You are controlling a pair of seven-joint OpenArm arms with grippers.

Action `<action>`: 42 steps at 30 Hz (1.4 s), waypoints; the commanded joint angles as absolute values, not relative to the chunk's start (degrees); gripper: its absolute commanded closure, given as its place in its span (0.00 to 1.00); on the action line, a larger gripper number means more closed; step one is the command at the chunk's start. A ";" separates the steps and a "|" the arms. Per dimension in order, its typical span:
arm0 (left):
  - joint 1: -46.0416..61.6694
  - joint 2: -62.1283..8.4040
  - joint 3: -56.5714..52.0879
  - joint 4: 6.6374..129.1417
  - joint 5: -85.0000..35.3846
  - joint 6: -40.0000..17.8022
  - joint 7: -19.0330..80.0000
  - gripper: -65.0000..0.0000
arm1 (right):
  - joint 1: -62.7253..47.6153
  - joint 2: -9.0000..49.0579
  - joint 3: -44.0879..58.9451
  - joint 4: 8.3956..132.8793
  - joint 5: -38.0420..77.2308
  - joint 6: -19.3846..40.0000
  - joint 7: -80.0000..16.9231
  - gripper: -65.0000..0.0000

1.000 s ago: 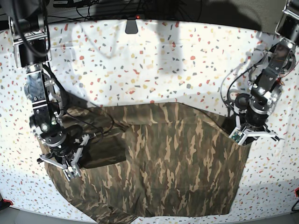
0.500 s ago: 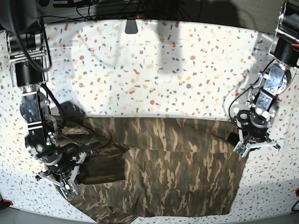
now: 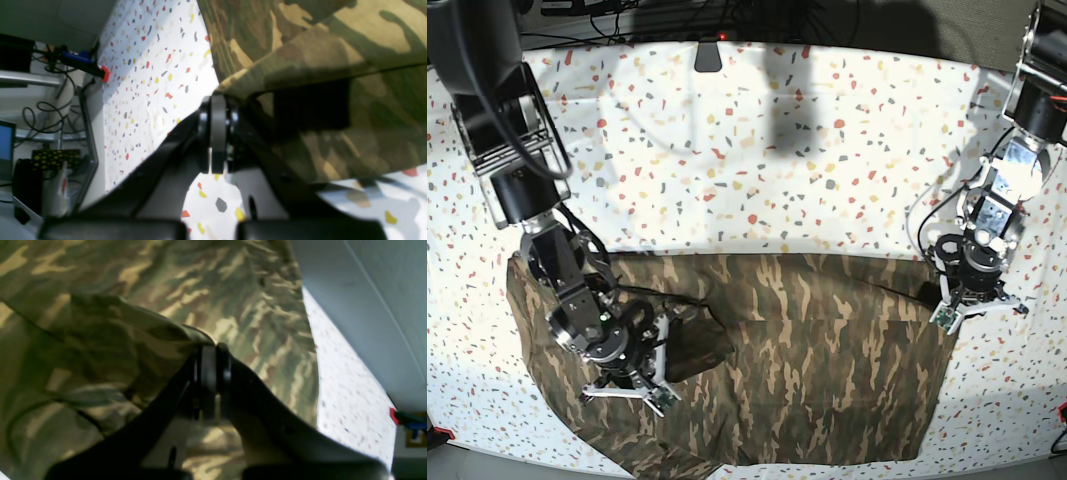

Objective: Fold the T-shirt properly
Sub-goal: 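Pull the collar edge with both grippers toward the hem, folding it over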

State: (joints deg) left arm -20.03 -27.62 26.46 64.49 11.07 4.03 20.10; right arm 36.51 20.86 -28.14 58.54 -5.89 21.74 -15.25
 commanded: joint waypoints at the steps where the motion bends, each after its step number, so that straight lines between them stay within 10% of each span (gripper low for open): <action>1: -21.56 -28.40 25.87 65.23 11.66 4.95 19.51 1.00 | 38.87 20.88 -27.62 58.63 -6.04 21.06 -14.13 1.00; 19: -21.80 -28.40 25.87 65.21 12.67 4.93 16.10 1.00 | 38.87 20.62 -27.59 56.55 -7.70 15.46 -15.03 1.00; 24: -23.09 -28.23 25.87 64.55 14.00 4.95 13.54 0.65 | 38.87 20.62 -27.62 56.55 -7.27 15.46 -15.66 1.00; 42: -27.46 -22.39 25.87 54.33 8.80 4.91 15.16 0.64 | 38.87 20.62 -27.62 56.55 -7.29 15.35 -15.40 1.00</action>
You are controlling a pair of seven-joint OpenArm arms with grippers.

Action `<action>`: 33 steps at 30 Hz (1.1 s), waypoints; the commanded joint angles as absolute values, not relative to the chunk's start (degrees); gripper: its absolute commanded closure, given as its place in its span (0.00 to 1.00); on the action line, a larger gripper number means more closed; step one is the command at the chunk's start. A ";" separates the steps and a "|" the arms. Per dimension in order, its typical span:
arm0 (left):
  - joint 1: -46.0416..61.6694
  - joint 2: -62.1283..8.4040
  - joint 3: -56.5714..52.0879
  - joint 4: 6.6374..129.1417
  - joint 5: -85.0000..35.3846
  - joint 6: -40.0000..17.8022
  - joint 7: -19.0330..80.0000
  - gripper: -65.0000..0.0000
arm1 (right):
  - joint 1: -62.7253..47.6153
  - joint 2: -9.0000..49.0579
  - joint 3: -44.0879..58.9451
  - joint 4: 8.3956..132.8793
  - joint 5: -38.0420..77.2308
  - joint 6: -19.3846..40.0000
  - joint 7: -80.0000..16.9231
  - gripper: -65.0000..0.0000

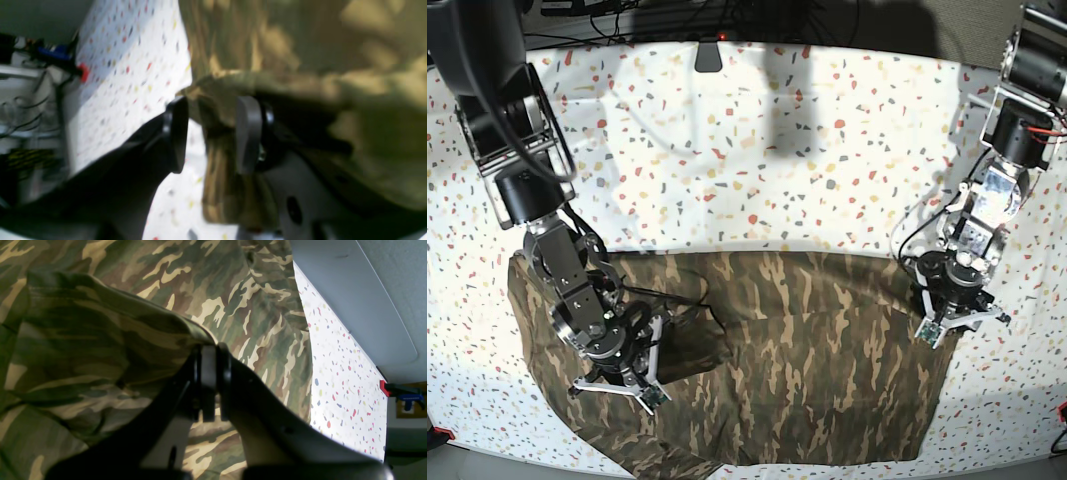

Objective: Fold the T-shirt properly
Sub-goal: 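Pull the collar edge with both grippers toward the hem, folding it over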

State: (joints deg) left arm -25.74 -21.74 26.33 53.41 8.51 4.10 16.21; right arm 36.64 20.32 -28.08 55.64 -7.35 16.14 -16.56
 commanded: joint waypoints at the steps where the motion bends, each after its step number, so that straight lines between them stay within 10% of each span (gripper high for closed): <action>1: -27.46 -22.39 25.87 54.30 8.45 4.91 15.05 0.64 | 38.87 20.62 -27.62 56.55 -7.29 15.35 -15.40 1.00; 7: -27.49 -22.72 25.87 54.30 8.49 4.93 17.58 0.64 | 39.07 20.64 -27.59 56.55 -7.62 14.94 -11.57 1.00; 11: -27.44 -22.72 25.87 54.30 8.49 4.93 19.03 0.64 | 39.38 20.62 -27.59 56.55 -13.43 13.43 -5.54 0.46; 13: -27.44 -22.72 25.87 54.30 8.47 4.93 19.68 0.64 | 39.38 20.60 -27.59 56.55 -14.87 9.52 -4.95 0.36; 33: -27.24 -19.18 25.87 54.37 -3.20 5.23 18.11 0.64 | 38.30 20.34 -18.61 56.55 -1.54 4.60 -13.91 0.36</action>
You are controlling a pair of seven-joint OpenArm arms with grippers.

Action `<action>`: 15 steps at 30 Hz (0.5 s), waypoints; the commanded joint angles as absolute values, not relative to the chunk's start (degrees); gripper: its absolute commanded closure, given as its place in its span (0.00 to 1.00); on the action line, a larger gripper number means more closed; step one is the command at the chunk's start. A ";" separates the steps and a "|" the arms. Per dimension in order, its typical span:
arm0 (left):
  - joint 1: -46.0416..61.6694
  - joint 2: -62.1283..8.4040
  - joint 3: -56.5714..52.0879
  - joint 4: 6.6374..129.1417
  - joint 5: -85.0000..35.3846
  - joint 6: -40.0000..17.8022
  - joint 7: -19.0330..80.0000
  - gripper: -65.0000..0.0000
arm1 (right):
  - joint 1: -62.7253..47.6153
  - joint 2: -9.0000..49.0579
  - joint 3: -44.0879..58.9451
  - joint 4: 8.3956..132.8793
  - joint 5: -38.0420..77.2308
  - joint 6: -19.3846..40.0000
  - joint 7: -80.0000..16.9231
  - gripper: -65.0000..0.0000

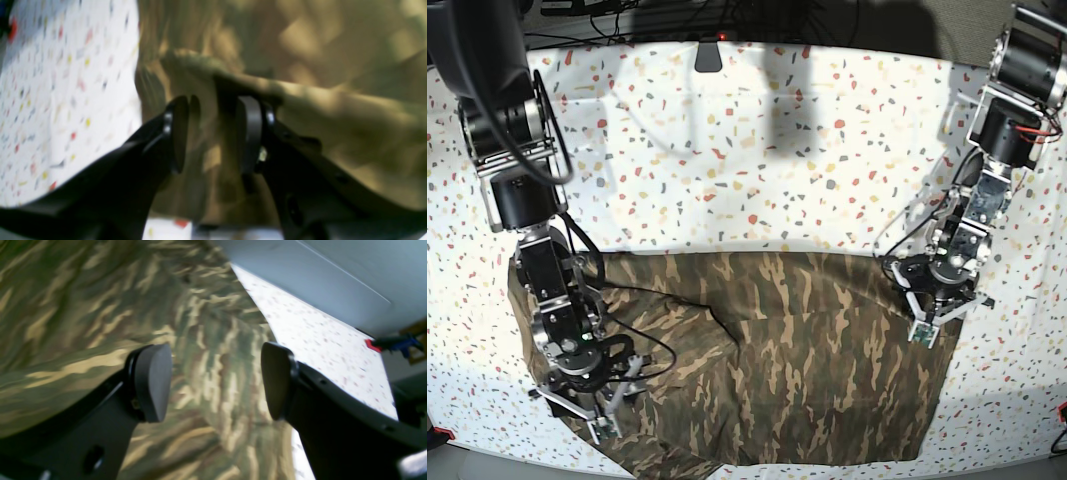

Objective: Fold the T-shirt properly
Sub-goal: 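Pull the collar edge with both grippers toward the hem, folding it over, then open both grippers and release the folded edge onto the shirt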

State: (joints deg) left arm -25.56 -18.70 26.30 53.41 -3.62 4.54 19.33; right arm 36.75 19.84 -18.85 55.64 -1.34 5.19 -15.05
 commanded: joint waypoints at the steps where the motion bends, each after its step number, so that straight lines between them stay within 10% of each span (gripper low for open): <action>1: -27.07 -18.79 25.87 54.37 -1.63 5.28 18.13 0.64 | 37.78 20.47 -17.08 56.55 -1.50 4.60 -13.93 0.36; 15: -26.85 -17.17 25.87 54.39 20.08 5.48 19.25 0.54 | 34.92 20.47 -6.42 56.55 -1.32 5.06 -13.69 0.36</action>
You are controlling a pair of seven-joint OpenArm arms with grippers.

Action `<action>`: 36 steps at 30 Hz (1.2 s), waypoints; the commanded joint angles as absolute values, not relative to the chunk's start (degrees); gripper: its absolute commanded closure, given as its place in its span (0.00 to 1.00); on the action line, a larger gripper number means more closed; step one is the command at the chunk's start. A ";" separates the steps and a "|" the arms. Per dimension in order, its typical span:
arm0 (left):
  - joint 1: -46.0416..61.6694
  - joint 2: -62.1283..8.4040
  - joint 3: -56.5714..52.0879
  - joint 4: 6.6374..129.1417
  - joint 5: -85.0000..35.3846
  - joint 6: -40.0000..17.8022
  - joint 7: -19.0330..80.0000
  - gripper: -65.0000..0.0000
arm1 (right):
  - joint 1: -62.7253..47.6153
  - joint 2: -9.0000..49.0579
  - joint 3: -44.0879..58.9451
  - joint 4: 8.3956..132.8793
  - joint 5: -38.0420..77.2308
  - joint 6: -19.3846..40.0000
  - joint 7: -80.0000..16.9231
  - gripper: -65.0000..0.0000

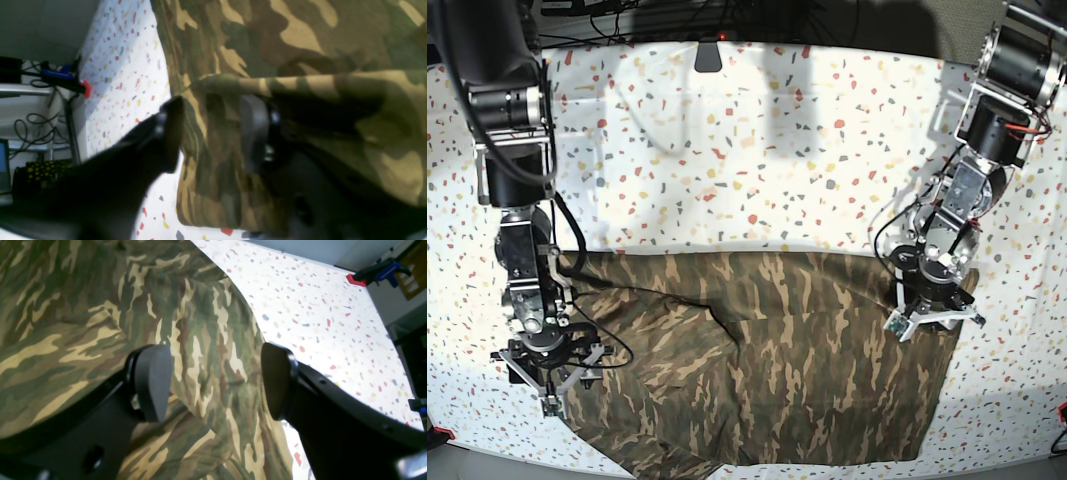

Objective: Fold the T-shirt properly
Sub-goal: 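Open both grippers and release the folded edge onto the shirt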

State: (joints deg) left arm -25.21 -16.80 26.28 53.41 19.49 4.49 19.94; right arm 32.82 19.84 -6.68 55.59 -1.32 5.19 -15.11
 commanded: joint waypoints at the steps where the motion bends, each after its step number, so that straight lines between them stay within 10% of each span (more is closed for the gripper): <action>1: -26.81 -17.21 25.87 54.37 20.14 5.93 19.18 0.47 | 34.92 20.47 -6.39 56.55 -1.32 5.58 -13.69 0.36; 4: -26.83 -17.19 25.87 54.37 20.12 9.98 18.52 0.30 | 34.89 20.47 -6.39 56.55 -1.32 6.52 -13.74 0.36; 17: -26.65 -17.17 25.87 54.37 20.05 28.91 18.13 0.30 | 34.87 20.49 -6.39 56.55 2.39 6.87 -13.58 0.36; 36: -26.52 -17.17 25.87 54.37 14.33 29.36 4.47 0.31 | 34.87 20.47 -6.39 56.55 5.15 10.15 -15.49 0.36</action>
State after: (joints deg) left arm -24.80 -16.80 26.24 53.41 13.67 28.34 5.93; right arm 32.84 19.86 -6.70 55.59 4.91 9.91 -16.80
